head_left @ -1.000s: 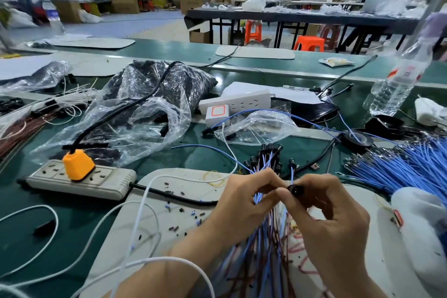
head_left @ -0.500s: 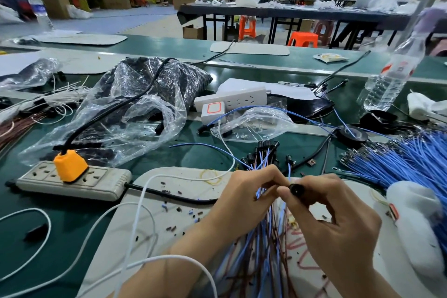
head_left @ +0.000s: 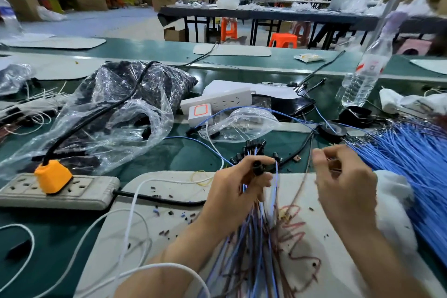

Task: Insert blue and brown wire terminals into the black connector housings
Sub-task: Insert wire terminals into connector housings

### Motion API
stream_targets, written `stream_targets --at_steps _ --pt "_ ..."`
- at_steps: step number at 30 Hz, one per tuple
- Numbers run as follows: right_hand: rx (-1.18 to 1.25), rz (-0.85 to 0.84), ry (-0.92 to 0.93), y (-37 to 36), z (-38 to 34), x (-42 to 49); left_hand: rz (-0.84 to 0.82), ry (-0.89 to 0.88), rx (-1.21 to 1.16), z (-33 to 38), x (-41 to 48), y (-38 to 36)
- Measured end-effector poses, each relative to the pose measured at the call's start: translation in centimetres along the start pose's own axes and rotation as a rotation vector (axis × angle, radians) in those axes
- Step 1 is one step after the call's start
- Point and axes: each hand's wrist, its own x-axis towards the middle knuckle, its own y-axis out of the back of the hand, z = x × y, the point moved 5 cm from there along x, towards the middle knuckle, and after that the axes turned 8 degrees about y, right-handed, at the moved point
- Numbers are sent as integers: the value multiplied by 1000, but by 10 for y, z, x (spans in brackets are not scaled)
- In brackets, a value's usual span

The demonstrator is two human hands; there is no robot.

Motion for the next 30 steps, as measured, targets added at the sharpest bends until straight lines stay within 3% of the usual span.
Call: stream_targets --at_steps 3,8,18,24,27,30 --pt "-318 -375 -277 -14 38 -3 -2 36 -47 -2 -1 0" --pt "-529 -571 -349 -16 44 -5 -74 -2 -6 1 -5 -5" --pt "-559 -639 -379 -18 52 -2 -76 -9 22 0 -5 -4" --pt "-365 -450 -163 -21 29 -3 -65 -8 7 0 -6 -6" --pt "-421 -582 -232 -35 25 -11 -68 8 0 -2 -6 -6" --pt "-332 -551 -330 -32 28 -10 -76 18 2 -2 -6 -6"
